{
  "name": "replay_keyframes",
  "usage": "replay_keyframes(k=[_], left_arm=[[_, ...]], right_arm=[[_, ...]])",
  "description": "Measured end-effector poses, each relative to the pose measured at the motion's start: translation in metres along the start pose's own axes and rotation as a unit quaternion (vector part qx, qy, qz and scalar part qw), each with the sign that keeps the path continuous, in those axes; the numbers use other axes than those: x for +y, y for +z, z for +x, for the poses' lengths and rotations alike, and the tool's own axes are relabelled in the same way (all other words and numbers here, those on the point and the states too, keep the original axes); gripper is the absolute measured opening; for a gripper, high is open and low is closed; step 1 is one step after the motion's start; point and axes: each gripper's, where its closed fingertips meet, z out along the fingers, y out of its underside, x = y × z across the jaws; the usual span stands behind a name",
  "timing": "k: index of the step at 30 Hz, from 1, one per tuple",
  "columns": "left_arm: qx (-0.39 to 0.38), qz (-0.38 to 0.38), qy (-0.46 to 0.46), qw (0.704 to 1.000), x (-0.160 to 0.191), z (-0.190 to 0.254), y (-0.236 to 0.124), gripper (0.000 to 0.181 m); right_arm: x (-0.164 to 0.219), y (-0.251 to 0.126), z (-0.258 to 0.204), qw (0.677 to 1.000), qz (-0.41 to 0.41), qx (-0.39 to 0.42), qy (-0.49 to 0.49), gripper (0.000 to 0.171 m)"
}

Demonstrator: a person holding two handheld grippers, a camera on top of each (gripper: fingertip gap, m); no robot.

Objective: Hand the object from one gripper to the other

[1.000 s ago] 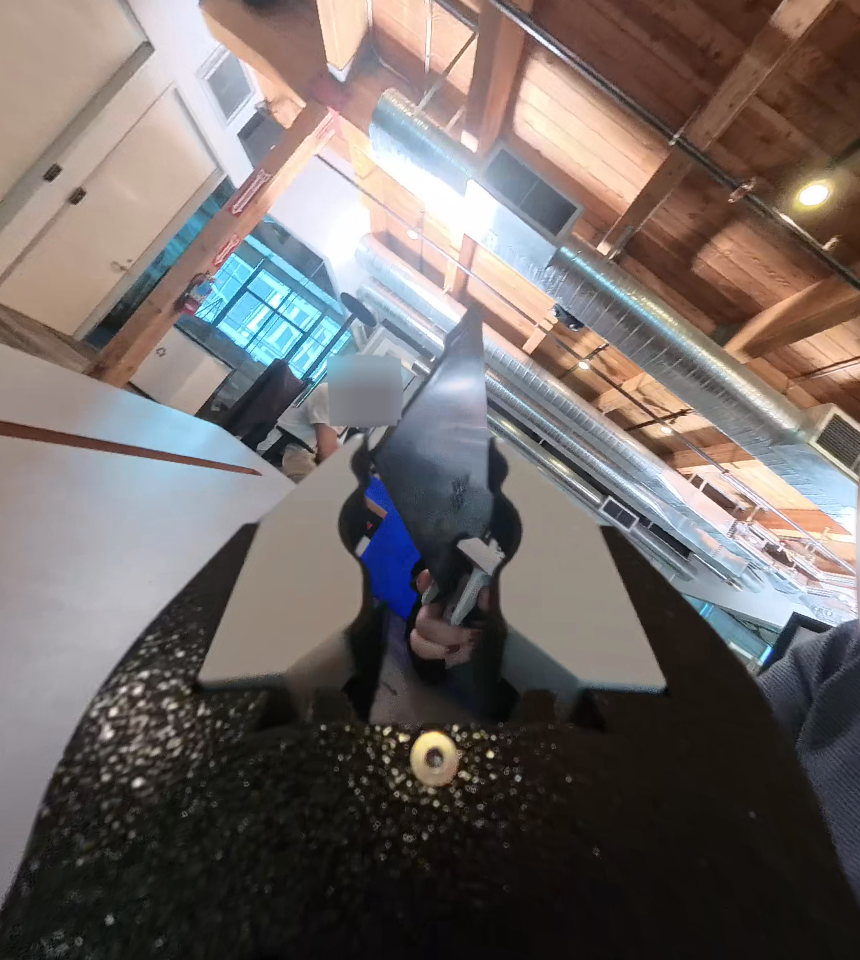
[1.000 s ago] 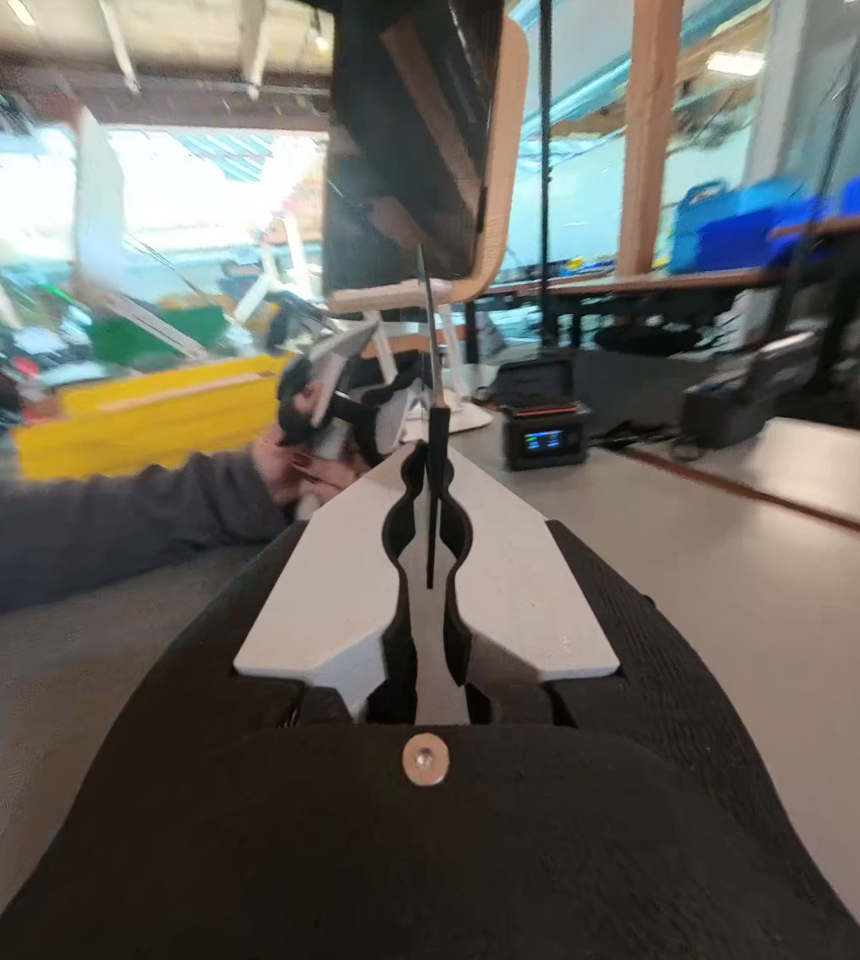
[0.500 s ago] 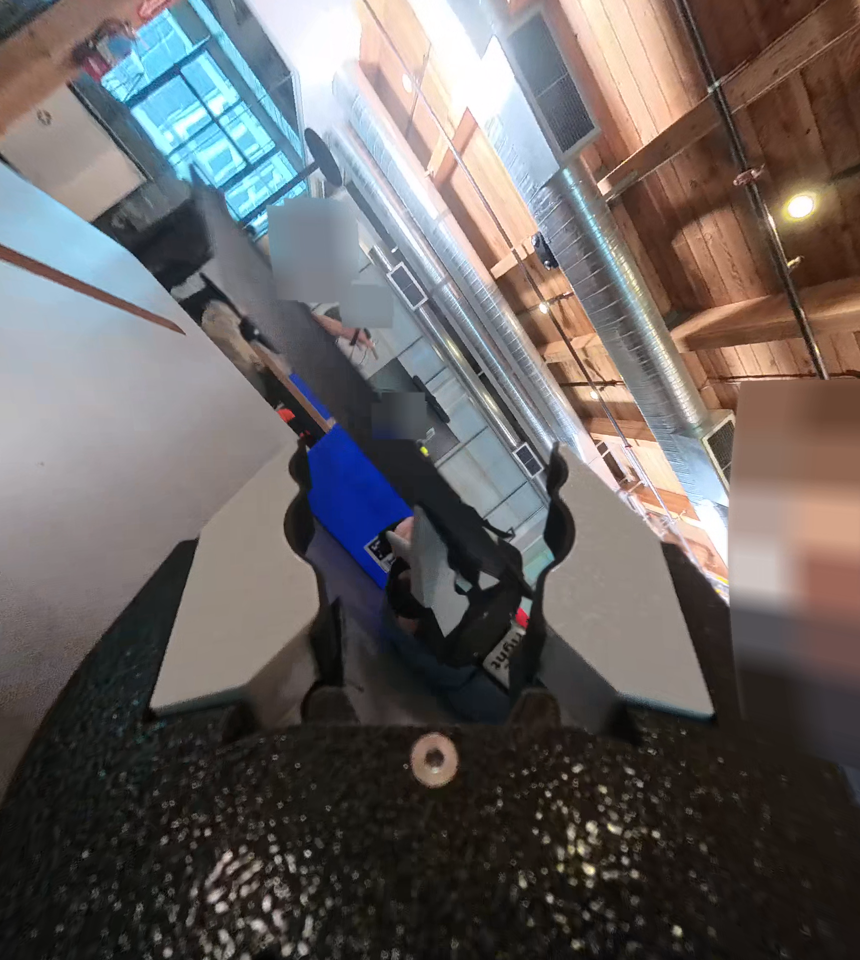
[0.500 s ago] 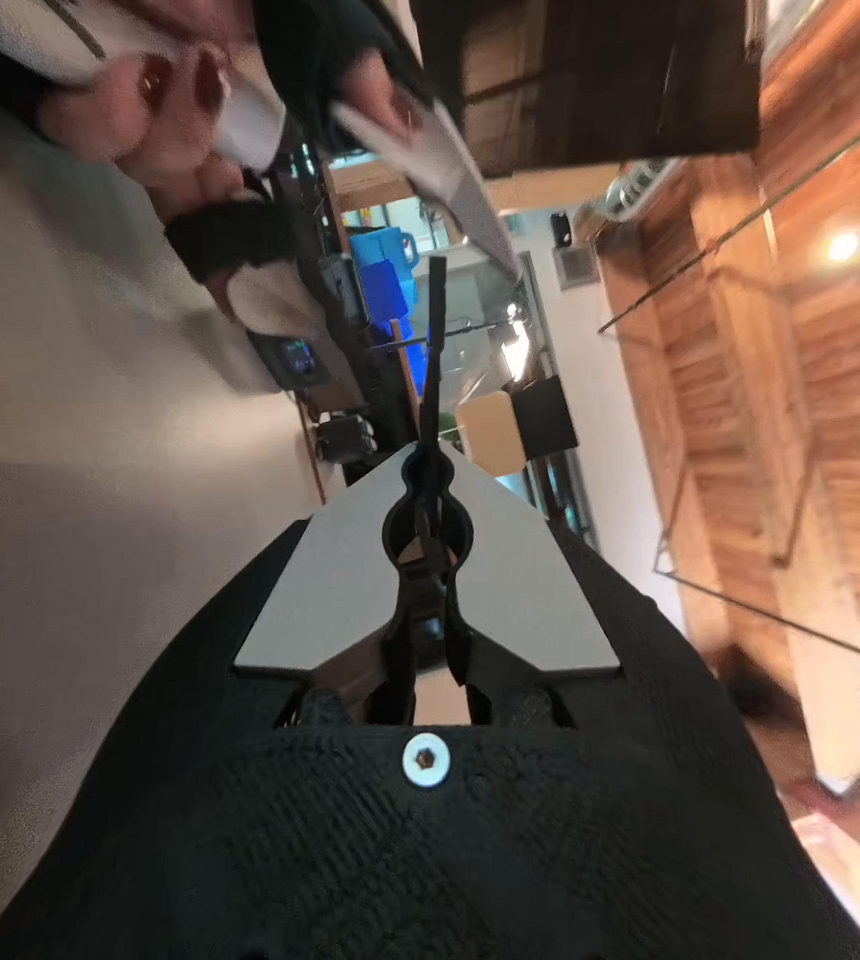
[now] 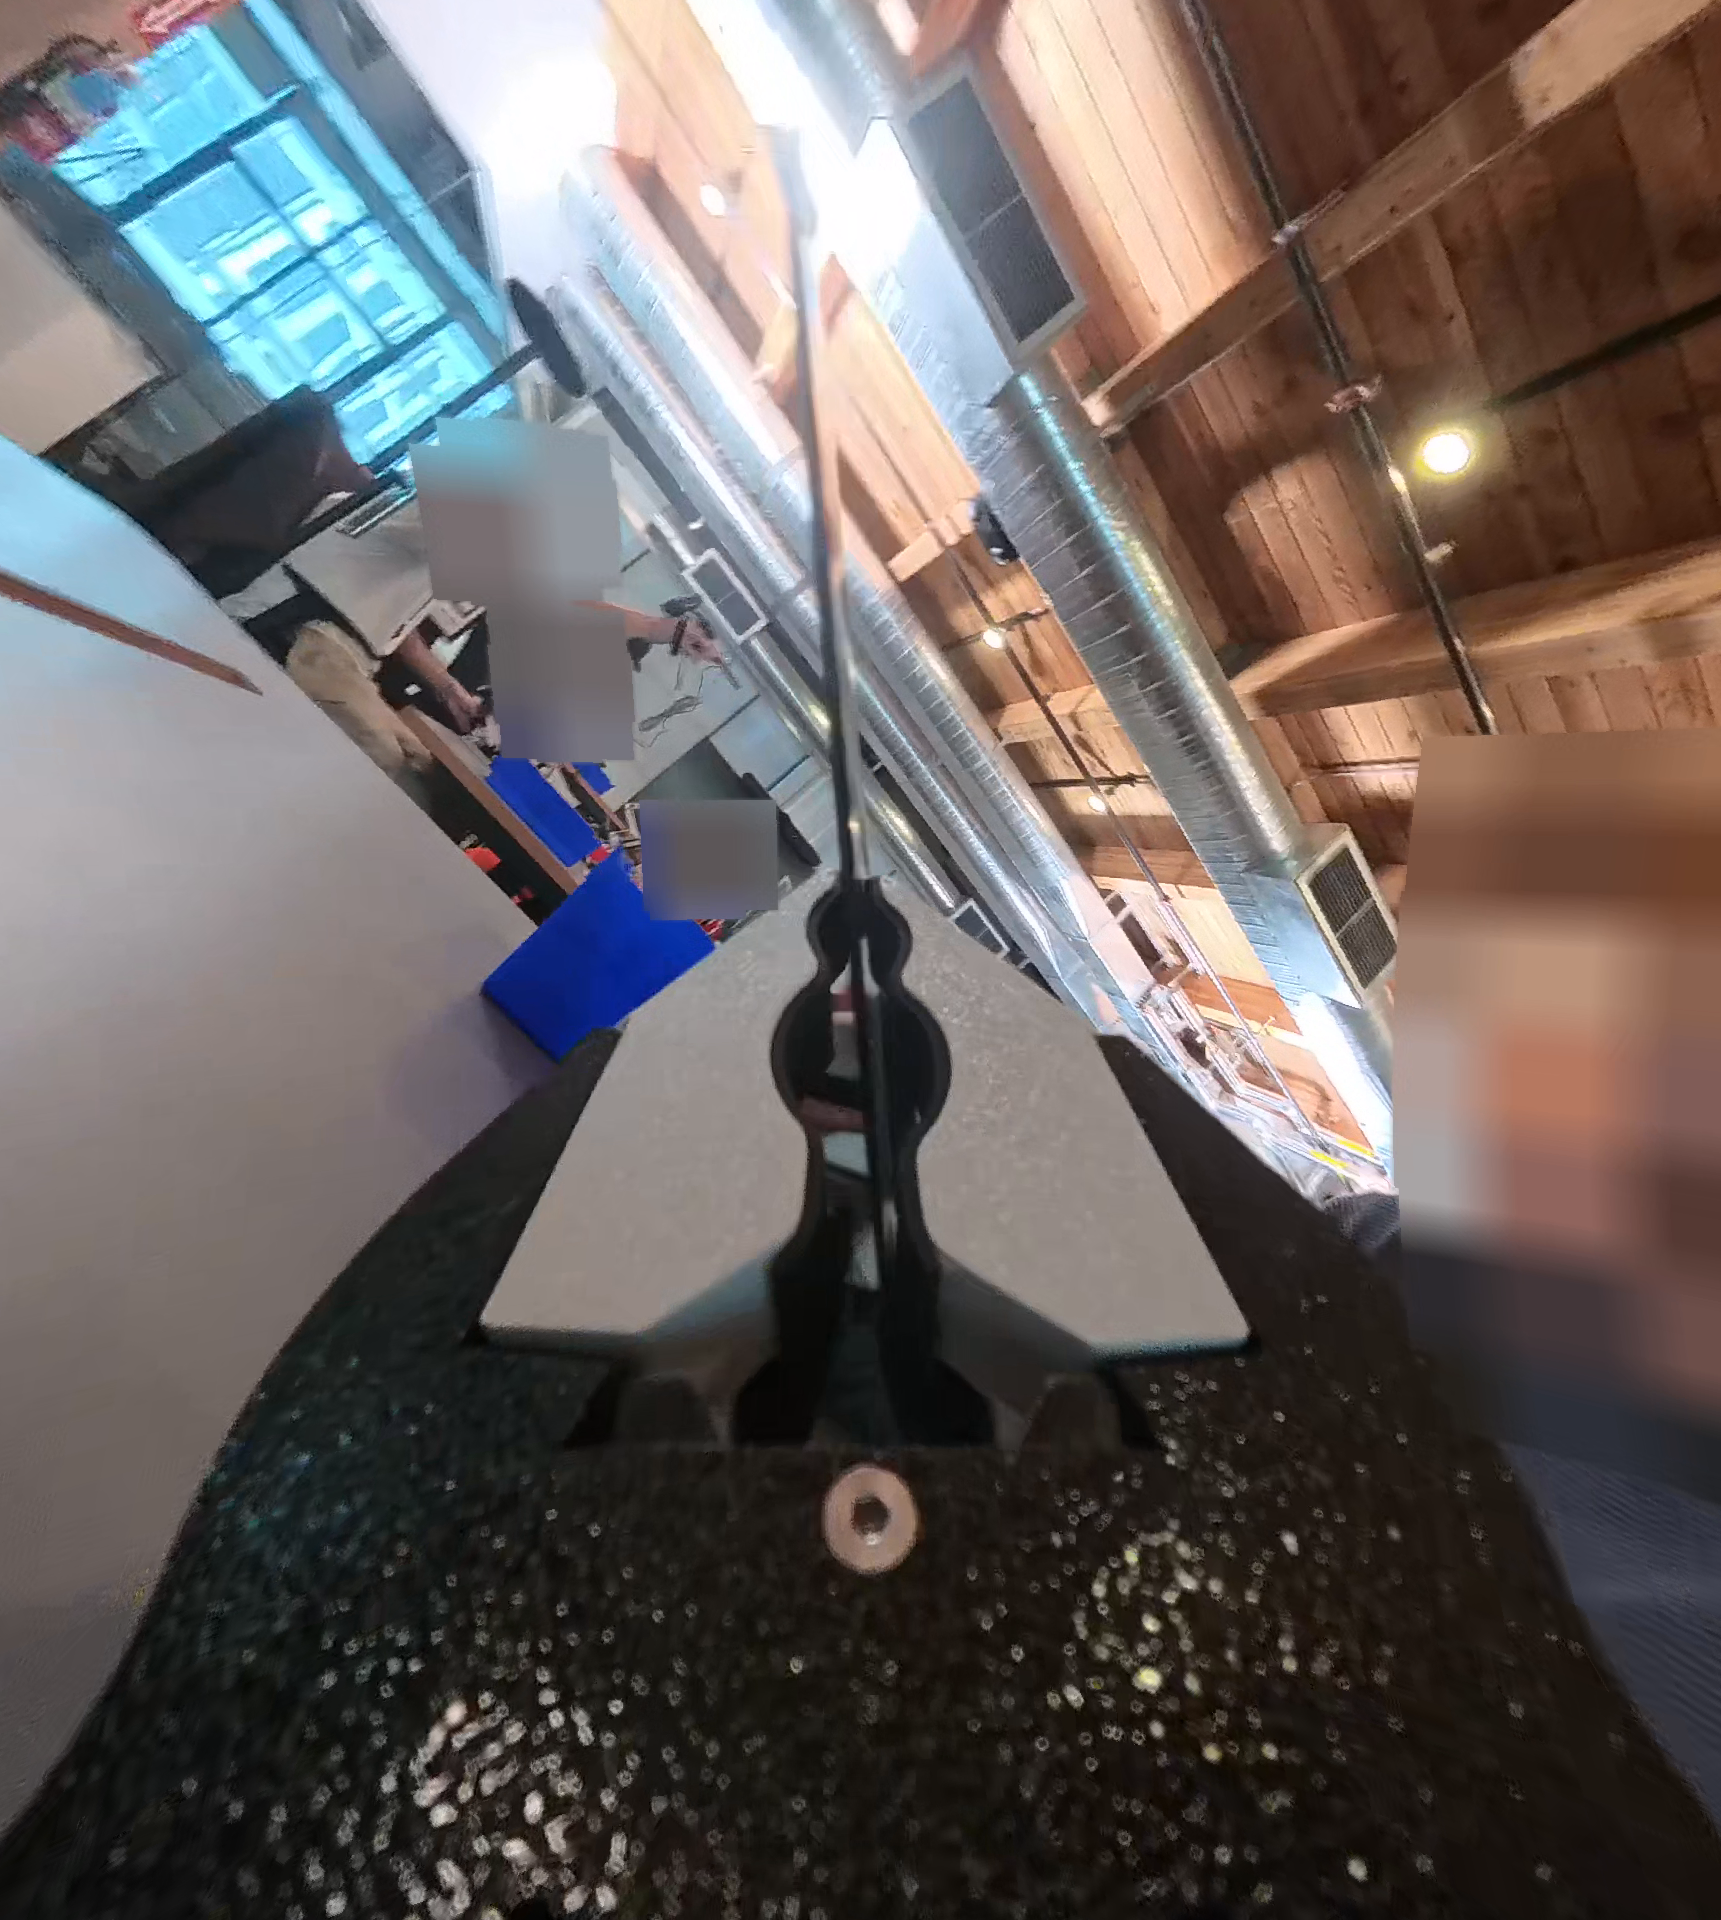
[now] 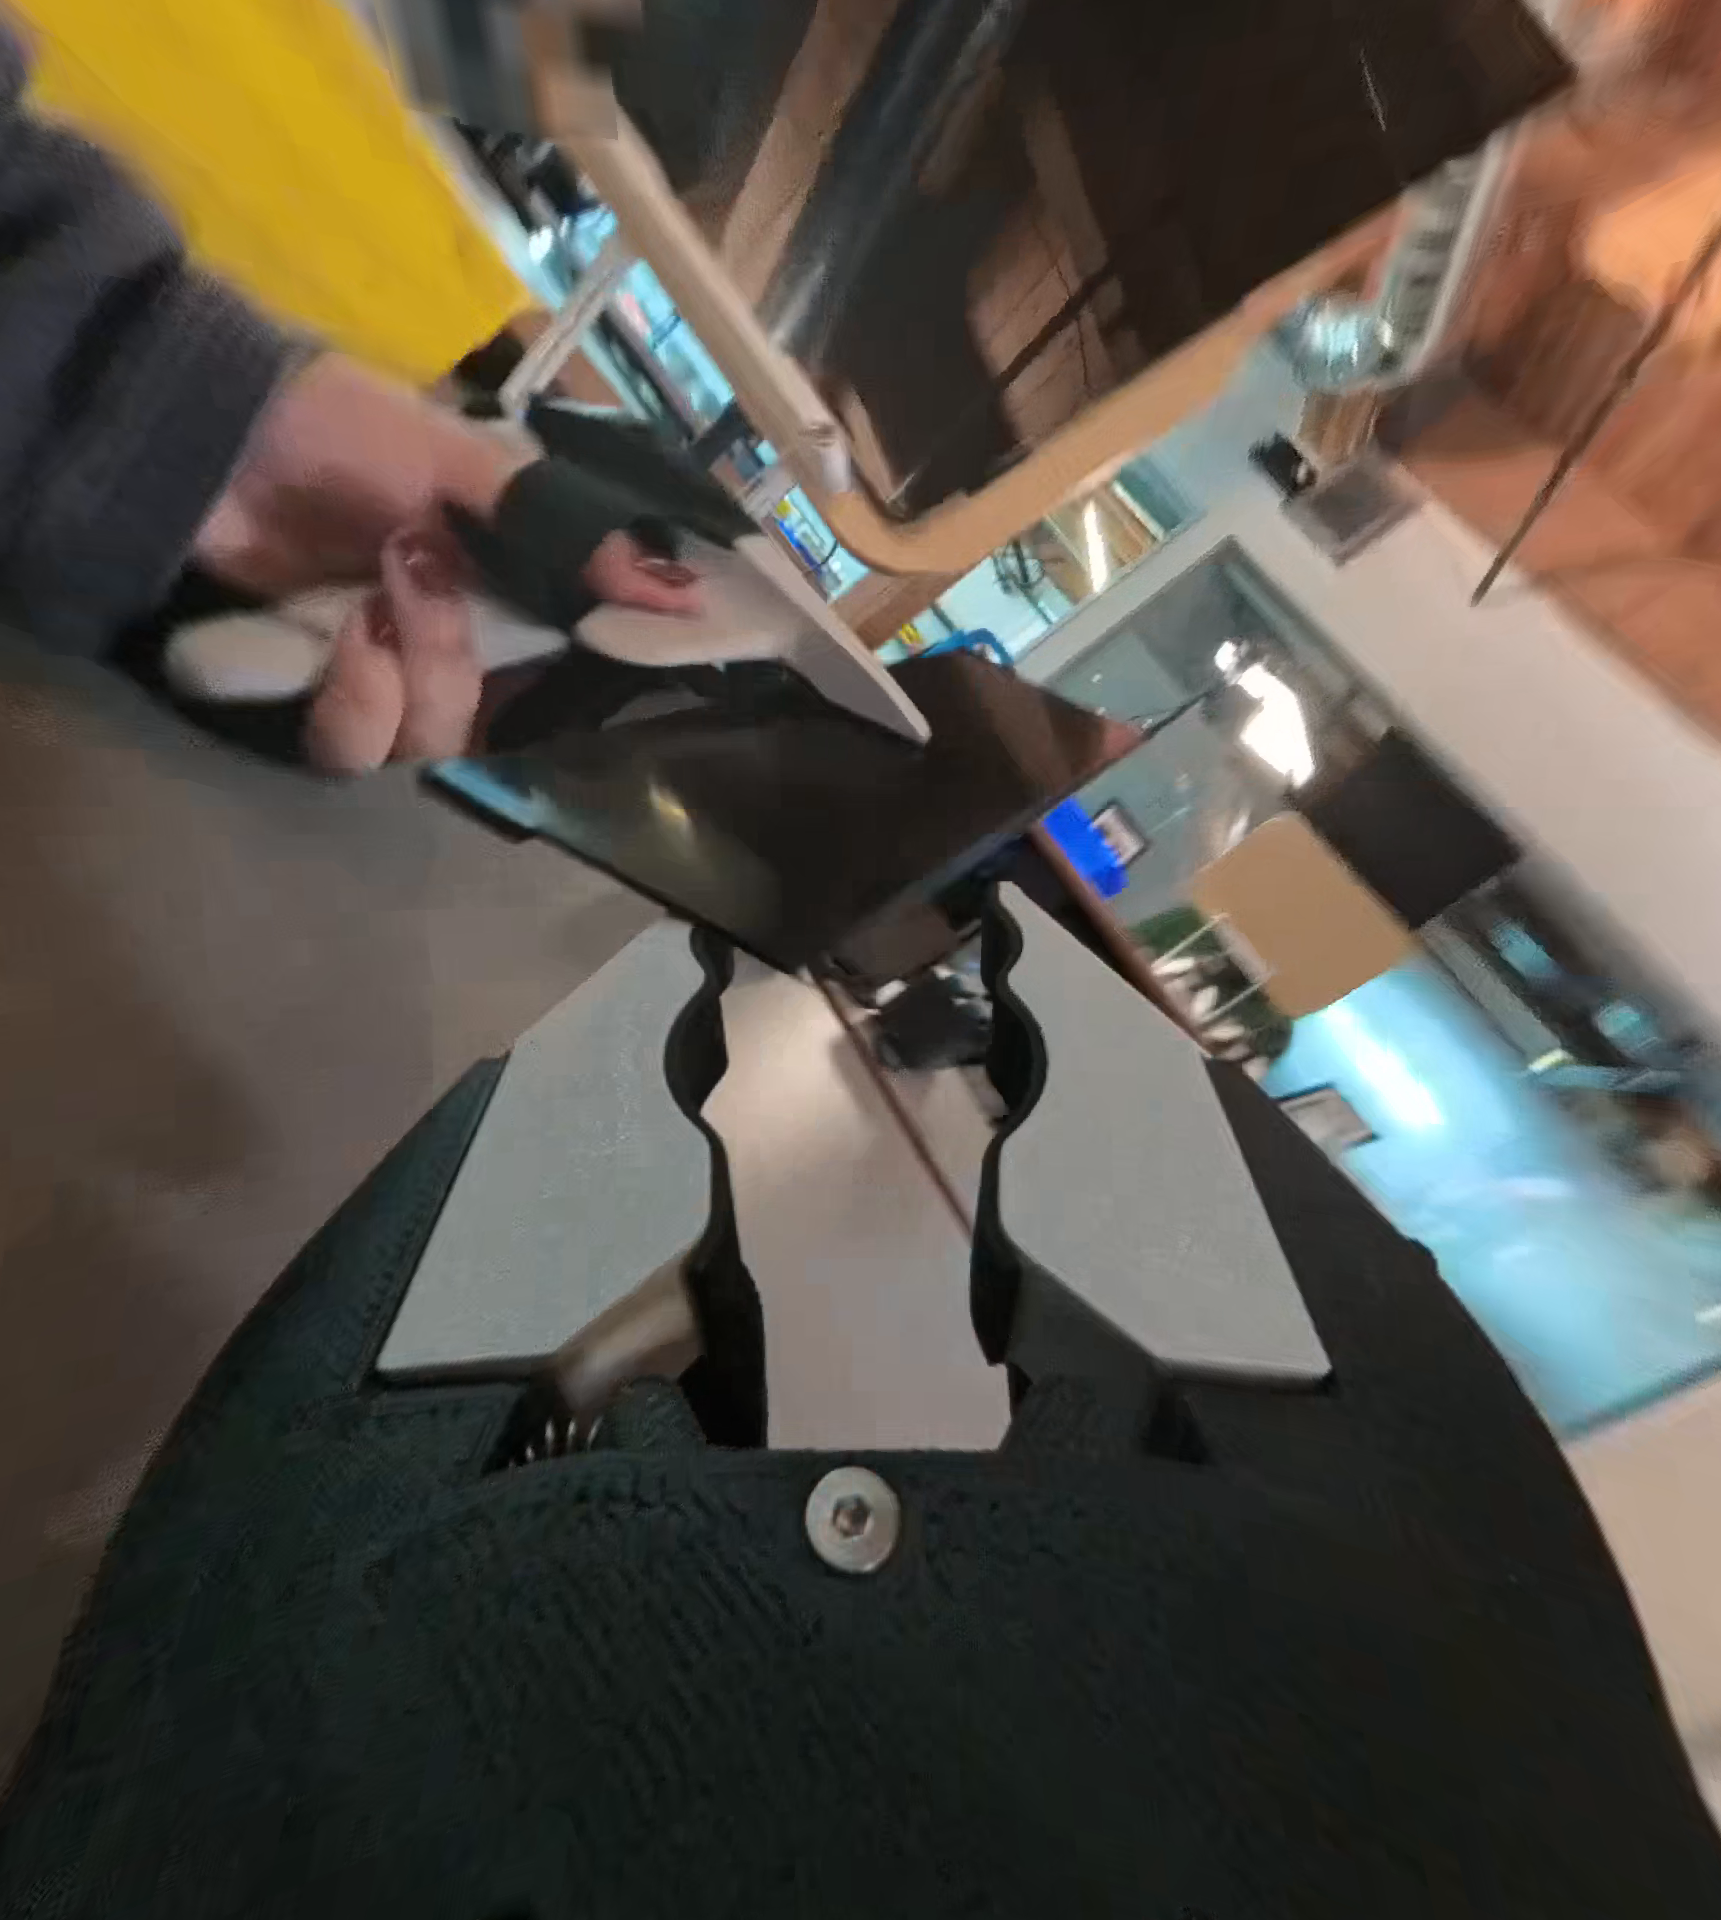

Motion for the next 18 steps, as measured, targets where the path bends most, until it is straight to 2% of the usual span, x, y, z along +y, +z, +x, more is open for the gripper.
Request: replay_keyframes(k=[2,4,8,10,12,13,14,15,16,17,18], left_arm=[[0.028,0.005,0.032,0.999,-0.002,0.013,0.001,0.0],[0.038,0.005,0.066,0.997,-0.005,0.023,0.004,0.0],[0.021,0.006,0.193,0.981,-0.025,0.067,0.022,0.0],[0.007,-0.005,0.294,0.956,-0.033,0.098,0.034,0.0],[0.003,-0.022,0.414,0.91,-0.032,0.13,0.045,0.0],[0.004,-0.028,0.499,0.866,-0.027,0.146,0.049,0.0],[0.001,-0.02,0.607,0.794,-0.021,0.161,0.052,0.0],[-0.021,-0.003,0.71,0.704,-0.019,0.171,0.054,0.0],[-0.055,-0.001,0.783,0.619,-0.017,0.175,0.056,0.0],[-0.082,-0.026,0.829,0.553,-0.011,0.173,0.058,0.0],[-0.101,-0.062,0.857,0.501,-0.003,0.167,0.061,0.0]], right_arm=[[0.002,-0.004,0.004,0.99,0.019,-0.038,0.134,0.046],[0.001,-0.007,0.013,0.967,0.045,-0.058,0.245,0.046],[-0.001,-0.011,0.057,0.921,0.068,-0.051,0.379,0.048],[-0.018,-0.014,0.089,0.895,0.101,-0.046,0.433,0.047],[-0.04,-0.012,0.11,0.845,0.109,-0.098,0.514,0.045],[-0.047,-0.009,0.116,0.803,0.091,-0.133,0.574,0.036],[-0.045,-0.004,0.118,0.753,0.047,-0.156,0.637,0.034],[-0.043,-0.002,0.12,0.7,0.017,-0.166,0.694,0.035],[-0.055,-0.003,0.126,0.661,0.042,-0.187,0.725,0.036],[-0.072,-0.009,0.132,0.633,0.09,-0.213,0.739,0.036],[-0.081,-0.014,0.132,0.611,0.116,-0.236,0.747,0.04]])
